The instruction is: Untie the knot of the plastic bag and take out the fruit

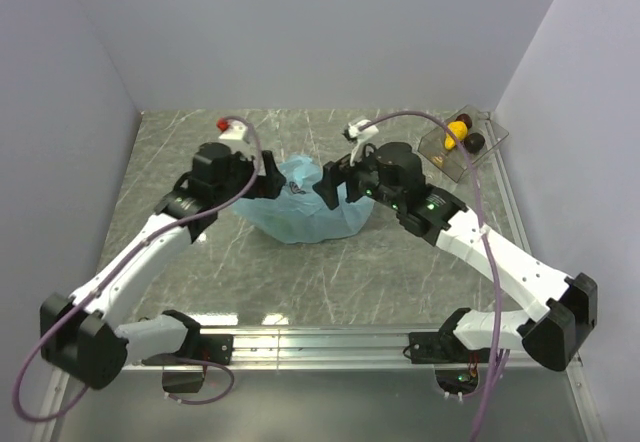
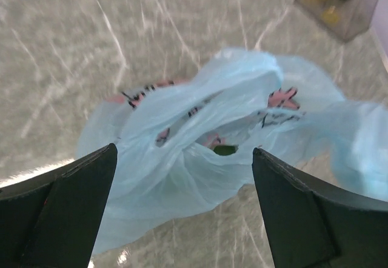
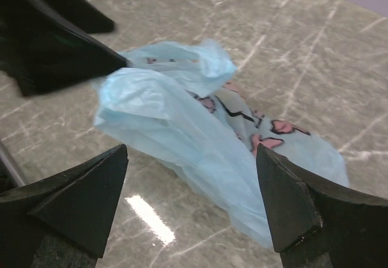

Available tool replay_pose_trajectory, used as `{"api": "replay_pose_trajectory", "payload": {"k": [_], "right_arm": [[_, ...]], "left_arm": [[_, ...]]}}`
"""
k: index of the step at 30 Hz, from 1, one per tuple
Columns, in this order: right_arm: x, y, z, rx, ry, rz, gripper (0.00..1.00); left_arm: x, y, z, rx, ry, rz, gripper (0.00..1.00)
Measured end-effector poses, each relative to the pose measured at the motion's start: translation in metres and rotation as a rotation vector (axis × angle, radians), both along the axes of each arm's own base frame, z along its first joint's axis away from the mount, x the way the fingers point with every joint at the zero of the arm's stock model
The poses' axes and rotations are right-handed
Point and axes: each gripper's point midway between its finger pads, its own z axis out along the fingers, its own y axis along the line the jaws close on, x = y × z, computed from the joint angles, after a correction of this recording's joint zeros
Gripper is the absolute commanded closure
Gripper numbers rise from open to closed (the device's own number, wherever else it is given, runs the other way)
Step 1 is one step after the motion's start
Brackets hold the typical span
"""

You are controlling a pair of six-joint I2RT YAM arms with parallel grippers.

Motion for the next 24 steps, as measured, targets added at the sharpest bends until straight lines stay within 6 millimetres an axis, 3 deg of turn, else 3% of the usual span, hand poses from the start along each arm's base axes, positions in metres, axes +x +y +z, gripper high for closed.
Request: {"api": "replay_pose_trajectory", "payload": {"k": [5,8,11,12,13,15,16,21,24], "right_arm": [[-0.005,0.020,-0.018,-0.052,0.021,0.055,0.07],[-0.003,0.026,-0.034,-0.092,0.036,0.058,0.10],[0.005,0.021,-0.055,-0.125,0.037,-0.004,0.18],[0.008,0.016,-0.063,-0.136,0.042,-0.035,0.22],[0.010,0.009,-0.074,-0.155,0.049,-0.071,0.38],[0.015,-0.004,-0.095,-0.190,0.076,-0.135,0.55],[0.017,-0.010,-0.103,-0.203,0.087,-0.165,0.70],[0.023,-0.038,-0.125,-0.211,0.131,-0.280,0.97],[0.017,-0.057,-0.132,-0.191,0.161,-0.321,1.00]], "left_arm": [[-0.002,-0.030,-0.044,0.080,0.105,-0.054,0.01],[-0.003,-0.037,-0.052,0.099,0.119,-0.053,0.01],[0.003,-0.031,-0.056,0.104,0.116,0.012,0.04],[0.005,-0.027,-0.059,0.102,0.119,0.048,0.06],[0.007,-0.022,-0.064,0.101,0.125,0.085,0.07],[0.007,-0.014,-0.077,0.099,0.145,0.147,0.16],[0.005,-0.008,-0.087,0.101,0.165,0.180,0.19],[-0.007,0.015,-0.129,0.106,0.243,0.325,0.36],[-0.016,0.026,-0.147,0.088,0.279,0.391,0.50]]}}
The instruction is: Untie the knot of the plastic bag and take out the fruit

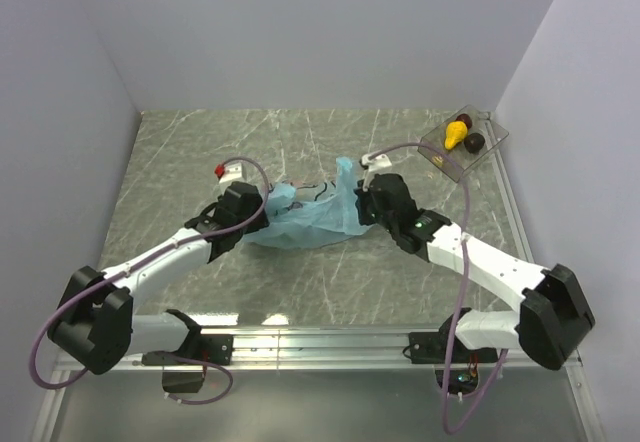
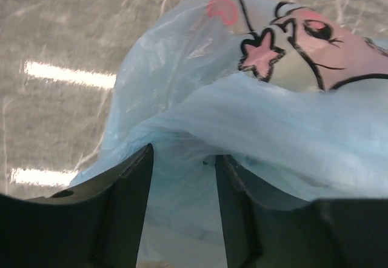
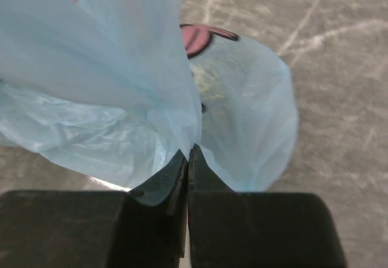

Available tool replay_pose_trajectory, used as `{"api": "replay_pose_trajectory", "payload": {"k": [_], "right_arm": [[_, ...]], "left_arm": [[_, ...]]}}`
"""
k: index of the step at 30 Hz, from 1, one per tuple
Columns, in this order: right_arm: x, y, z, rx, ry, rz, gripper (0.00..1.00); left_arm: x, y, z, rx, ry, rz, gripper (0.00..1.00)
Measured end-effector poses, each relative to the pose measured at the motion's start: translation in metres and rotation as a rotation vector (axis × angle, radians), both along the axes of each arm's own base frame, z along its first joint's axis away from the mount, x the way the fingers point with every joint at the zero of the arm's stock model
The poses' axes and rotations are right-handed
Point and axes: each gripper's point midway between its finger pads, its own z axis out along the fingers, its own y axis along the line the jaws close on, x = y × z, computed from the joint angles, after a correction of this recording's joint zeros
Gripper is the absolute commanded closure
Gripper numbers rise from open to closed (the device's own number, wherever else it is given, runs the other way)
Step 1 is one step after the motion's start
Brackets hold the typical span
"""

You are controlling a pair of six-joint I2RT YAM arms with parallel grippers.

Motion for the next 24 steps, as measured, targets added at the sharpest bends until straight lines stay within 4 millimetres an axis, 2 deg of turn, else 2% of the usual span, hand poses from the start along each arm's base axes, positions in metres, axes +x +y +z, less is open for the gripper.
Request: {"api": "replay_pose_trajectory", "payload": {"k": [1,5,6,9,13,14,15,17,18,20,22,24], "right_arm": [[-0.002,-0.006,-0.001,0.010,0.004,-0.013,1.00],[-0.016,-0.024,-0.009,0.062,0.040,-0.037,1.00],[-0.021,-0.029,-0.013,0.072,0.058,-0.040,1.00],[-0.036,-0.039,-0.028,0.093,0.121,-0.044,1.00],[-0.056,-0.044,-0.047,0.089,0.212,-0.032,1.00],[-0.059,-0.044,-0.049,0.089,0.227,-0.027,0.95],[-0.063,-0.045,-0.051,0.089,0.243,-0.025,0.74],[-0.071,-0.046,-0.051,0.090,0.266,-0.020,0.54],[-0.076,-0.046,-0.049,0.086,0.269,-0.008,0.40],[-0.084,-0.047,-0.035,0.072,0.255,0.016,0.32],[-0.086,-0.041,0.001,0.093,0.185,0.060,0.30],[-0.081,-0.034,0.059,0.142,0.068,0.102,0.30]], "left_arm": [[-0.003,0.002,-0.004,-0.010,0.008,0.015,0.58],[-0.009,0.009,-0.012,-0.063,0.021,0.070,0.77],[-0.010,0.011,-0.013,-0.082,0.021,0.080,0.81],[-0.016,0.019,-0.018,-0.151,0.025,0.111,0.99],[-0.026,0.024,-0.017,-0.243,0.004,0.105,1.00],[-0.029,0.022,-0.014,-0.264,-0.006,0.089,0.99],[-0.032,0.019,-0.010,-0.290,-0.023,0.064,0.99],[-0.035,0.010,0.002,-0.346,-0.067,0.010,0.99],[-0.038,0.006,0.011,-0.372,-0.098,-0.022,0.99],[-0.043,0.000,0.029,-0.414,-0.167,-0.086,0.99],[-0.047,-0.004,0.047,-0.440,-0.233,-0.136,1.00],[-0.051,-0.007,0.067,-0.461,-0.298,-0.180,0.99]]}}
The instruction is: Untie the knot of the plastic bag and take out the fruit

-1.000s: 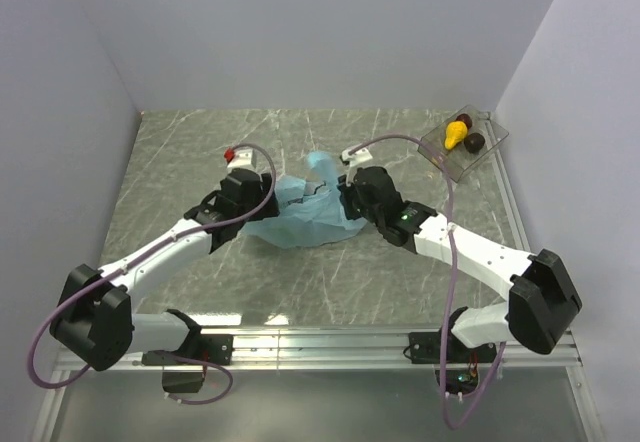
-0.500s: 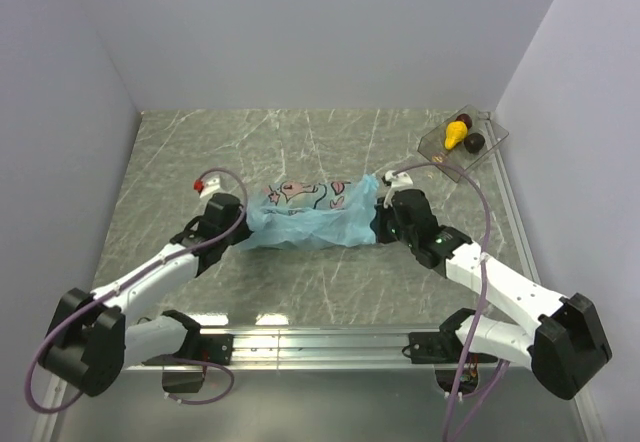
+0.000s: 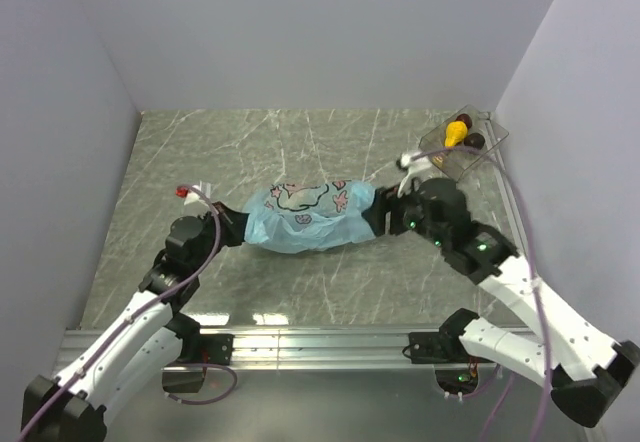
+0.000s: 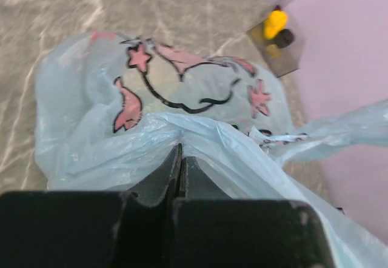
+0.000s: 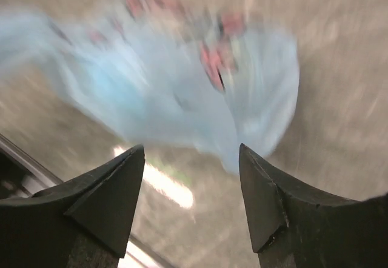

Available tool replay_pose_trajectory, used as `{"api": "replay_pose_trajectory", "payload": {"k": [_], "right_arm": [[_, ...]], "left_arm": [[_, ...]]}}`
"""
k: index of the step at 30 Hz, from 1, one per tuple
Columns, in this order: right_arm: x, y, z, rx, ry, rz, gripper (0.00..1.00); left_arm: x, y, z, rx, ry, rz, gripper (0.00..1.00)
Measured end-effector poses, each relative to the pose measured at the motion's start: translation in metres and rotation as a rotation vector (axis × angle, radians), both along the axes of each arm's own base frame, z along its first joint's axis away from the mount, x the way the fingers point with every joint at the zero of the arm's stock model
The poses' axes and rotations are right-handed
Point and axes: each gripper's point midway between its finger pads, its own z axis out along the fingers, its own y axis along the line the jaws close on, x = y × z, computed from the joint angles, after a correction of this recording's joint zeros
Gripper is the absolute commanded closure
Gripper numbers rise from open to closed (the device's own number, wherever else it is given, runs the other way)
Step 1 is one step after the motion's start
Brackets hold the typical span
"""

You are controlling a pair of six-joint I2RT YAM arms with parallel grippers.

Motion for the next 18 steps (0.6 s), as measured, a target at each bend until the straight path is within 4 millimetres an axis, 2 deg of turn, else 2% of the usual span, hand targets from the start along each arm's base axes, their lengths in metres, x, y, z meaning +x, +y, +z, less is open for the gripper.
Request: {"api": "replay_pose_trajectory", "payload": {"k": [3,5,7,9,11,13,15,18], "right_arm": [[0.009,0.006,0.090,0.089,-0.186,0.028,0.33],[0.010,0.014,0.131,0.118,-0.260,0.075,0.32],[0.012,0.025,0.158,0.134,-0.306,0.132,0.29],[0.018,0.045,0.170,0.130,-0.323,0.206,0.26],[0.028,0.067,0.162,0.095,-0.304,0.276,0.23],[0.040,0.087,0.141,0.048,-0.266,0.332,0.18],[0.052,0.105,0.099,-0.031,-0.189,0.392,0.16],[0.063,0.119,0.035,-0.146,-0.069,0.469,0.16]], "left_arm": [[-0.005,-0.002,0.020,-0.027,-0.074,-0.028,0.99],[-0.008,-0.003,0.024,-0.035,-0.092,-0.037,0.99],[-0.010,-0.004,0.022,-0.035,-0.094,-0.047,0.99],[-0.013,-0.004,0.018,-0.034,-0.088,-0.055,0.99],[-0.016,-0.003,0.016,-0.031,-0.083,-0.060,0.99],[-0.017,-0.003,0.019,-0.035,-0.093,-0.063,0.99],[-0.018,-0.003,0.022,-0.040,-0.105,-0.064,0.99],[-0.020,-0.002,0.026,-0.045,-0.119,-0.063,0.99]]}}
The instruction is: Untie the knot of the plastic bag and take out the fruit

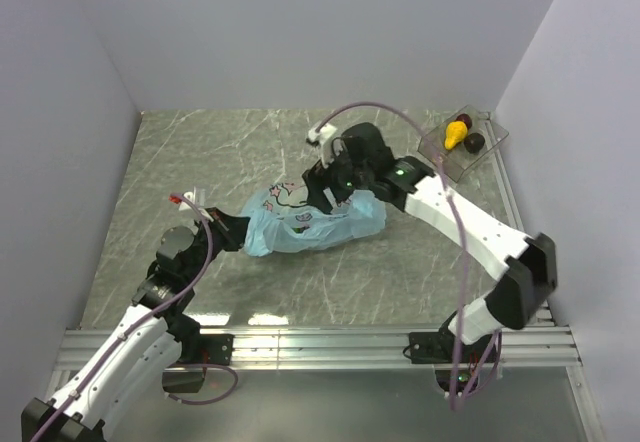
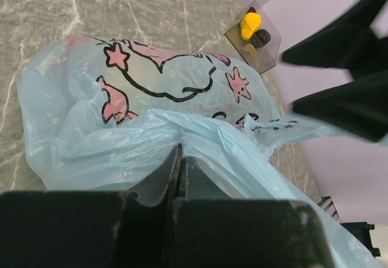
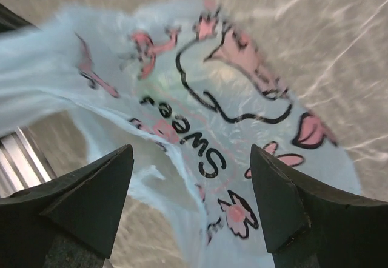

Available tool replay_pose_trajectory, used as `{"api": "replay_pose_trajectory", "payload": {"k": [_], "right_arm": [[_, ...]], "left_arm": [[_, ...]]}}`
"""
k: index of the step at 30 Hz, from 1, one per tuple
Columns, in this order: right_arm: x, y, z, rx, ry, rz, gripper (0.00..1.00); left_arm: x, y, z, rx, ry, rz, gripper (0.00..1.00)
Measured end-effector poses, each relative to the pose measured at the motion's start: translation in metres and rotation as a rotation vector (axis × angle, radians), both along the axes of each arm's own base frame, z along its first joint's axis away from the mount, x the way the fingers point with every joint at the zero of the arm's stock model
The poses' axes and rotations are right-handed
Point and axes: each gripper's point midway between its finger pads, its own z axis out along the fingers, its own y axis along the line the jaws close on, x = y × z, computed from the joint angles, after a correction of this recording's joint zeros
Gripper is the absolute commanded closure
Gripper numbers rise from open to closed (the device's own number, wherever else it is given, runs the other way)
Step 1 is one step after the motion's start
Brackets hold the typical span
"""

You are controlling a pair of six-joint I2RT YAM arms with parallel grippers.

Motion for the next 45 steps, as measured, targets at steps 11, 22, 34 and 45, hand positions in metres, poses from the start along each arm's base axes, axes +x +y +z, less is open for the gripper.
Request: {"api": "replay_pose_trajectory", "payload": {"k": [11,22,34,45], "right_arm": [[-0.032,0.019,-0.087,-0.143,0.123,0.201,0.20],[-0.007,0.021,-0.105,-0.169,0.059,0.080,1.00],[0.049,-0.004,0.047,0.031,-0.308,-0.270,1.00],[0.050,0.004,0.023,0.034,-0.245,-0.279,1.00]], "left_arm": [[-0.001,0.000,-0.004,0.007,0.016,0.000,0.99],[-0.002,0.002,-0.009,0.025,0.027,-0.001,0.98],[0.007,0.005,0.053,0.136,-0.075,-0.002,0.01],[0.027,-0.045,0.136,0.195,-0.180,-0.166,0.01]]}}
